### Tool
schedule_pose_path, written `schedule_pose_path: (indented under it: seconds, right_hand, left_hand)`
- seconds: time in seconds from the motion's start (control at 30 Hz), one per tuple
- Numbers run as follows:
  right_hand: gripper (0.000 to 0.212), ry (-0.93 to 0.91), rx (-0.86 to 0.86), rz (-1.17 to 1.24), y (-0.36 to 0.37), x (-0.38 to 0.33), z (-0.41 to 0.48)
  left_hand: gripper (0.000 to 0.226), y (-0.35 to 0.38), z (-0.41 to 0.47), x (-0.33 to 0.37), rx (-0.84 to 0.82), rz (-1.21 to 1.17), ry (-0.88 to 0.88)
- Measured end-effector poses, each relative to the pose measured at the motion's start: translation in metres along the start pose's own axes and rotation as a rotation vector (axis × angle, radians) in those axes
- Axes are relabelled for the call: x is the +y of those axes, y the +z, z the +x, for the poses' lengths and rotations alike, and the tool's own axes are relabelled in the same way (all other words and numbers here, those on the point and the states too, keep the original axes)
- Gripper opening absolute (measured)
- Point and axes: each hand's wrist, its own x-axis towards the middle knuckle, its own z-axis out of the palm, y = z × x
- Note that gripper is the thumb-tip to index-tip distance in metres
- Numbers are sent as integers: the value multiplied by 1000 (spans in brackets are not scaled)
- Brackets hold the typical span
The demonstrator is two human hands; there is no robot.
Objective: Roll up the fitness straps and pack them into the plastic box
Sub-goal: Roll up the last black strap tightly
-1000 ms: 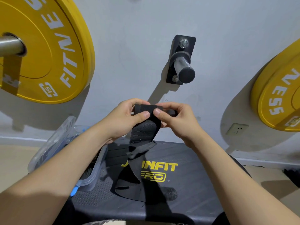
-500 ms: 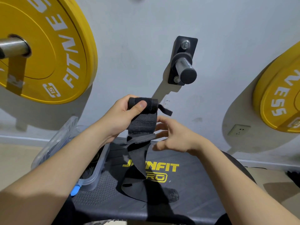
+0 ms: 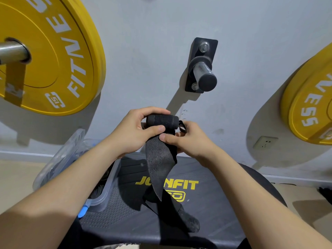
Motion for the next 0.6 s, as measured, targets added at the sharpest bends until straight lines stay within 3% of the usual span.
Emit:
schedule_pose_path:
  seconds: [0.2,0.37,0.43,0.6]
  right_hand:
    - [45,2,-59,115,-12,-3,-3]
    - [26,-120,48,81,-8,-2,-1]
    - [23,-185,82,82,-8,-2,1]
    - [27,-327,195,-94,-8,0,2]
  left_hand:
    - [46,-4,-3,1,-46,10,8]
    - [54,0,-1,-1,9,-28,-52]
    - [48,3,1,-1,77,-88,-120]
    - [19,11,-1,1,37,-228,-321]
